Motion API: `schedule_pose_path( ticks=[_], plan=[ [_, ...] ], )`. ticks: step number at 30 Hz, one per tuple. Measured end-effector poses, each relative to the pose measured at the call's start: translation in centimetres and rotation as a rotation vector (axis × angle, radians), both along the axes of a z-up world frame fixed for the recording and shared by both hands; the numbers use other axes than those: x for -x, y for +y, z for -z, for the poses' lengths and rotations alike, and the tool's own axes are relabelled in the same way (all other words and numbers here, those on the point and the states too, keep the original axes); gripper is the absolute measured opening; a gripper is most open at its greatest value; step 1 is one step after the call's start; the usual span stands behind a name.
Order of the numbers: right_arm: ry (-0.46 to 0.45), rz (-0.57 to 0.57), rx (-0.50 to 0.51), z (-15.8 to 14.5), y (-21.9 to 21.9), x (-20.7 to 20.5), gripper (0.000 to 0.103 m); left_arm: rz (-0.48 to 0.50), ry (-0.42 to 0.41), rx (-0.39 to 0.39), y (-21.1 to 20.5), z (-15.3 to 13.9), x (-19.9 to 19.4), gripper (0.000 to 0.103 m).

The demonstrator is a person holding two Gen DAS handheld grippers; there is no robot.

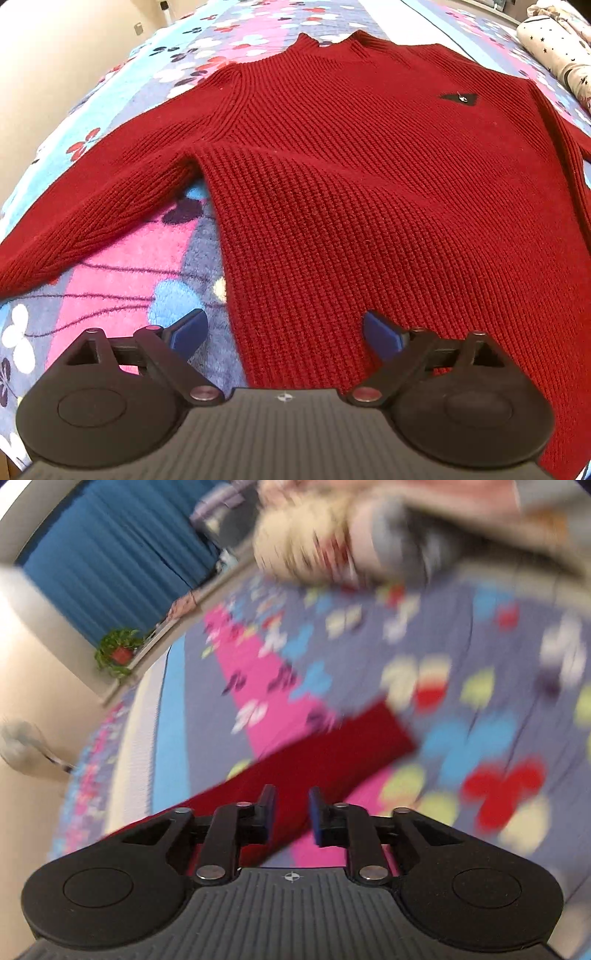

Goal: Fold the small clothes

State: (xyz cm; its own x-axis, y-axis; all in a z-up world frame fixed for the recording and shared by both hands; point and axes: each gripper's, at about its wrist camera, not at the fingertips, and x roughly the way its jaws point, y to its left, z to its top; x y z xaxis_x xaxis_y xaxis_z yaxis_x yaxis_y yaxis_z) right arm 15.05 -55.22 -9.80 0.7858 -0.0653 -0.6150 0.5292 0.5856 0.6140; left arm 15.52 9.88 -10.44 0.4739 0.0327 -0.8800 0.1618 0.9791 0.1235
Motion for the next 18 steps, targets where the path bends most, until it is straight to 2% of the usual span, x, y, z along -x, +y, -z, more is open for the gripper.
schedule_pose_path(
  ticks=[2, 4, 7, 10, 11, 12, 13, 15, 18],
  plan=[
    [0.001, -0.018, -0.07, 1.5, 0.6, -0.8, 0.033, 0.004, -0.002, 0.0, 0.0, 0.0, 0.0, 0.095],
    [-0.008, -0.039, -0.1, 2.6, 1.2, -1.9, 0.034, 0.006, 0.0, 0.007, 0.1, 0.0, 0.0, 0.095],
    [0.021, -0.036, -0.098, 3.7, 1.3, -3.6, 0.04, 0.008, 0.001, 0.016, 0.3, 0.0, 0.0, 0.095],
    [0.049, -0.027, -0.066, 4.5, 1.8, -5.2, 0.039, 0.021, -0.002, 0.013, 0.3, 0.1, 0.0, 0.095],
    [0.049, -0.029, -0.043, 4.4, 2.0, -5.6, 0.026, 0.028, -0.003, 0.01, 0.3, 0.0, 0.0, 0.095],
    [0.047, -0.038, -0.015, 4.3, 2.3, -6.1, 0.018, 0.034, -0.004, 0.007, 0.2, 0.0, 0.0, 0.095],
    [0.047, -0.044, 0.011, 4.3, 2.4, -6.5, 0.014, 0.04, -0.005, 0.005, 0.2, 0.0, 0.0, 0.095],
    [0.045, -0.047, 0.08, 3.9, 2.6, -7.4, 0.013, 0.051, -0.005, 0.003, 0.2, 0.0, 0.0, 0.095],
    [-0.021, -0.053, 0.177, 1.4, 1.4, -9.4, 0.012, 0.057, -0.001, 0.003, 0.2, 0.1, -0.2, 0.096]
  ],
)
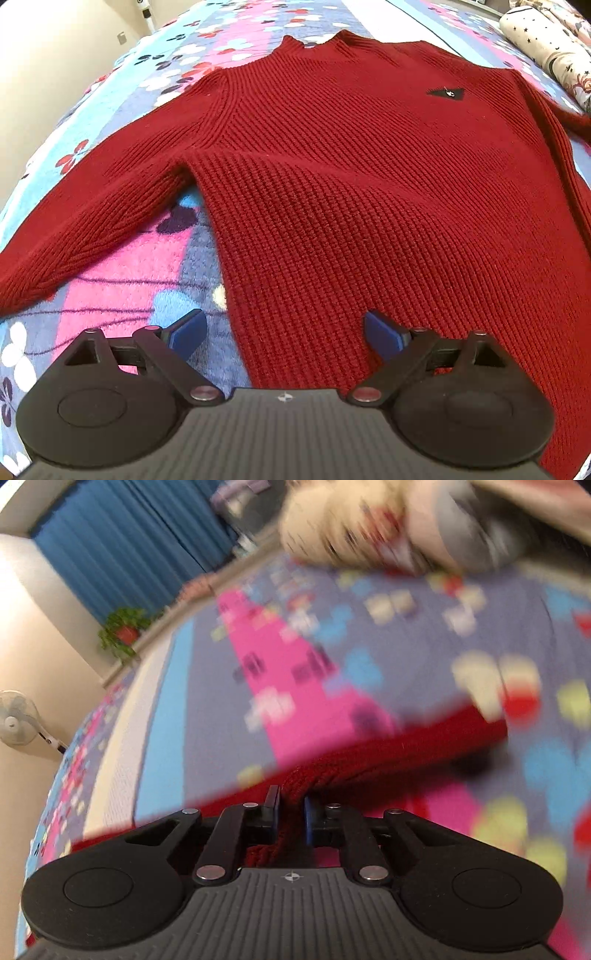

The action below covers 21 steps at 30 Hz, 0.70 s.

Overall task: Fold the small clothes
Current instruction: 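Release the sleeve flat on the bed and open the right tool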

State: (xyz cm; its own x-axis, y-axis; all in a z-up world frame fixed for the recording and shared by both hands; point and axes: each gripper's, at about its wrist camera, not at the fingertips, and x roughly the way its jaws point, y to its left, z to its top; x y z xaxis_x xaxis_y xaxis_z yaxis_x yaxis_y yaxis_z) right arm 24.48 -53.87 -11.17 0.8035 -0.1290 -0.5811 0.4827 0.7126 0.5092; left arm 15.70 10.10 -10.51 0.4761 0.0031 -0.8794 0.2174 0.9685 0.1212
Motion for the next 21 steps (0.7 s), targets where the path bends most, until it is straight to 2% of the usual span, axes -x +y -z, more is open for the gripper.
schedule_pose_path(
  ticks=[3, 5, 6, 7, 9, 11, 13, 14, 18, 19, 20, 21],
  plan=[
    [-0.058, -0.03, 0.16, -3.1, -1.5, -3.0, 0.012, -0.001, 0.007, 0.0, 0.0, 0.1, -0.3, 0.096],
    [-0.052, -0.022, 0.284, -4.4, -2.4, -4.9, 0.013, 0.002, 0.007, -0.007, -0.2, 0.1, -0.5, 0.096],
    [-0.016, -0.019, 0.352, -4.4, -2.2, -5.7, 0.017, 0.005, 0.006, -0.01, -0.2, 0.1, -0.5, 0.096],
    [0.058, -0.017, 0.394, -3.8, -1.9, -6.7, 0.03, 0.007, 0.006, -0.012, -0.2, 0.1, -0.5, 0.096],
    [0.192, 0.003, 0.409, -2.8, -1.5, -7.3, 0.031, 0.011, 0.004, -0.011, -0.2, 0.0, -0.5, 0.096],
    [0.18, 0.048, 0.372, -2.8, -1.2, -5.7, 0.031, 0.016, 0.001, -0.007, 0.0, -0.3, -0.2, 0.096],
    [0.167, 0.025, 0.328, -3.0, 0.3, -3.6, 0.031, 0.015, -0.006, -0.003, 0.4, -0.5, 0.0, 0.096],
    [0.163, -0.019, 0.305, -3.1, 1.6, -2.5, 0.032, 0.008, -0.012, -0.001, 0.6, -0.7, 0.2, 0.096],
    [0.135, -0.374, 0.174, -3.8, 9.4, 2.5, 0.034, -0.039, -0.039, 0.042, 2.2, -1.7, 1.1, 0.096],
    [0.133, -0.456, 0.174, -4.1, 11.8, 3.9, 0.04, -0.051, -0.047, 0.06, 2.5, -2.0, 1.5, 0.096],
    [0.129, -0.534, 0.175, -4.3, 14.1, 5.3, 0.05, -0.064, -0.055, 0.082, 2.8, -2.4, 1.9, 0.096],
    [0.132, -0.615, 0.178, -4.4, 16.8, 6.8, 0.054, -0.078, -0.062, 0.102, 3.2, -2.7, 2.5, 0.096]
  ],
)
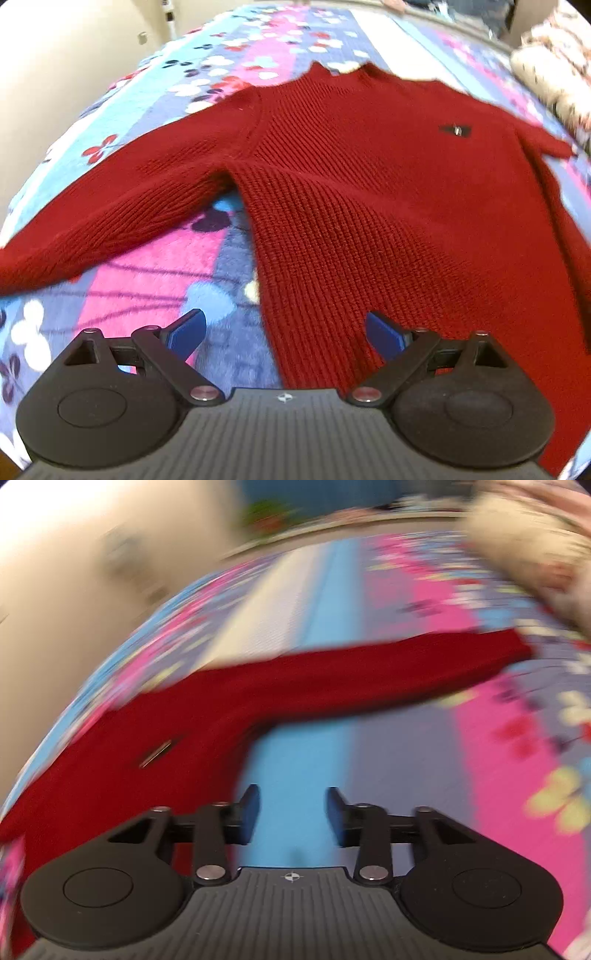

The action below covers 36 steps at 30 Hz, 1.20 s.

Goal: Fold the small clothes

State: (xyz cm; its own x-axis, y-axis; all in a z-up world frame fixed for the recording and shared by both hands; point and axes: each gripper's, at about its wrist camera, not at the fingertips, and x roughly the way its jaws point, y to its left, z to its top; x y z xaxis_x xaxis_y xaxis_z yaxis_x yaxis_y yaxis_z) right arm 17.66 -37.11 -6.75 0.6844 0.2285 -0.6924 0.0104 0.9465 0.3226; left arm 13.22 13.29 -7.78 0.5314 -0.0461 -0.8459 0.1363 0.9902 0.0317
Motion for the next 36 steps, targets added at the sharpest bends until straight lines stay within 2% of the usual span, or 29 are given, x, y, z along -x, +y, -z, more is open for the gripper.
schedule_pose_path(
  ticks=[2, 4, 7, 9, 10, 11, 14, 16, 17, 19, 21, 23, 25, 27, 28, 29, 30, 31, 34, 36],
  plan=[
    [0.03, -0.109, 0.02, 0.1, 4.5, 2.3, 0.063, -0.028, -0.018, 0.031, 0.5, -0.7, 1.3, 0.096],
    [0.053, -0.196, 0.072, 0.5, 8.5, 4.2, 0.064, -0.043, -0.037, 0.057, 0.6, -1.4, 2.8, 0.096],
    [0.078, -0.293, 0.29, 2.0, 13.4, 6.2, 0.063, -0.064, -0.052, 0.079, 0.6, -1.9, 5.5, 0.096],
    [0.075, -0.325, 0.417, 2.7, 14.4, 7.3, 0.049, -0.063, -0.047, 0.086, 0.4, -1.8, 6.9, 0.096],
    [0.063, -0.326, 0.449, 2.5, 14.3, 7.8, 0.027, -0.062, -0.043, 0.086, 0.3, -1.7, 7.4, 0.096],
    [0.066, -0.318, 0.438, 2.0, 13.8, 7.9, 0.013, -0.062, -0.033, 0.089, 0.2, -1.4, 8.0, 0.096],
    [0.03, -0.192, 0.354, -1.2, 9.1, 8.7, 0.012, -0.069, -0.008, 0.089, 0.0, -0.4, 9.2, 0.095],
    [0.001, -0.087, 0.319, -2.7, 4.9, 9.5, 0.012, -0.073, -0.003, 0.103, -0.1, -0.1, 10.1, 0.095],
    [0.003, -0.034, 0.269, -3.1, 2.5, 9.7, 0.011, -0.077, 0.001, 0.115, 0.0, 0.1, 10.6, 0.095],
    [0.028, 0.065, 0.132, -2.7, -2.4, 10.5, 0.011, -0.088, 0.011, 0.142, 0.0, 0.5, 11.4, 0.095],
    [0.068, 0.123, 0.114, -1.2, -5.6, 10.7, 0.003, -0.101, 0.035, 0.155, -0.1, 1.3, 12.0, 0.095],
    [0.129, 0.195, 0.112, 0.6, -8.1, 10.6, 0.006, -0.111, 0.062, 0.161, -0.3, 2.1, 12.3, 0.093],
    [0.162, 0.236, -0.032, 2.1, -10.6, 11.0, 0.006, -0.115, 0.073, 0.162, -0.8, 2.5, 12.6, 0.09],
    [0.121, 0.238, -0.12, 2.0, -11.3, 11.5, 0.013, -0.113, 0.063, 0.164, -1.1, 2.5, 12.9, 0.088],
    [0.096, 0.217, -0.135, 1.8, -11.2, 11.7, 0.029, -0.114, 0.061, 0.169, -1.2, 2.5, 13.0, 0.087],
    [0.079, 0.199, -0.133, 1.7, -10.6, 12.0, 0.05, -0.119, 0.066, 0.175, -1.3, 2.7, 13.1, 0.086],
    [0.069, 0.184, -0.123, 1.7, -10.2, 11.9, 0.057, -0.123, 0.076, 0.178, -1.3, 2.9, 13.0, 0.084],
    [0.075, 0.165, -0.107, 1.9, -9.6, 11.7, 0.059, -0.127, 0.084, 0.173, -1.4, 3.1, 13.0, 0.082],
    [0.139, 0.1, -0.03, 3.6, -6.9, 11.4, 0.056, -0.128, 0.066, 0.139, -1.8, 3.3, 13.4, 0.079],
    [0.133, 0.071, 0.066, 4.3, -5.5, 11.4, 0.048, -0.13, 0.05, 0.133, -1.8, 3.3, 13.5, 0.073]
  ],
)
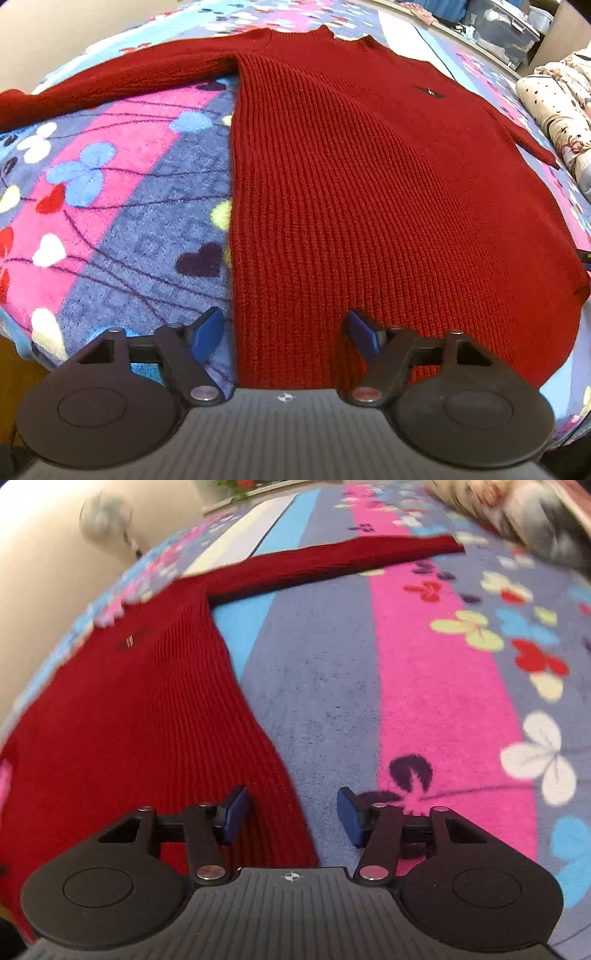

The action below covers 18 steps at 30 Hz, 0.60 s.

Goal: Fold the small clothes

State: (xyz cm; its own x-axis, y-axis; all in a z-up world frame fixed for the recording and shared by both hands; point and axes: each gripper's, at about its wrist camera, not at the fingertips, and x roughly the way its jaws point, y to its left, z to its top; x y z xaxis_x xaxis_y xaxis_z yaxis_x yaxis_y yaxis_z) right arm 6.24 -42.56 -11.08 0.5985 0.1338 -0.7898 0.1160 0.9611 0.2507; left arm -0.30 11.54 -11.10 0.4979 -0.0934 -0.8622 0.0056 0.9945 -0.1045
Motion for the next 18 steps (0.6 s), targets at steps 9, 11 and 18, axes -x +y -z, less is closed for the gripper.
schedule_pose_path(
  ticks=[9, 11, 18],
  plan=[
    [-0.117, -0.02, 0.013, -3.0, 1.8, 1.3, 0.008, -0.016, -0.132, 0.056, 0.8, -3.2, 1.5, 0.01],
    [-0.189, 0.007, -0.057, -5.6, 0.8, 2.5, 0.007, -0.008, -0.191, 0.089, 1.5, -4.9, 2.2, 0.01],
    [-0.274, -0.011, -0.091, -10.6, 1.0, 6.9, 0.005, -0.041, -0.287, 0.08, 4.0, -7.7, 5.6, 0.01]
  ],
)
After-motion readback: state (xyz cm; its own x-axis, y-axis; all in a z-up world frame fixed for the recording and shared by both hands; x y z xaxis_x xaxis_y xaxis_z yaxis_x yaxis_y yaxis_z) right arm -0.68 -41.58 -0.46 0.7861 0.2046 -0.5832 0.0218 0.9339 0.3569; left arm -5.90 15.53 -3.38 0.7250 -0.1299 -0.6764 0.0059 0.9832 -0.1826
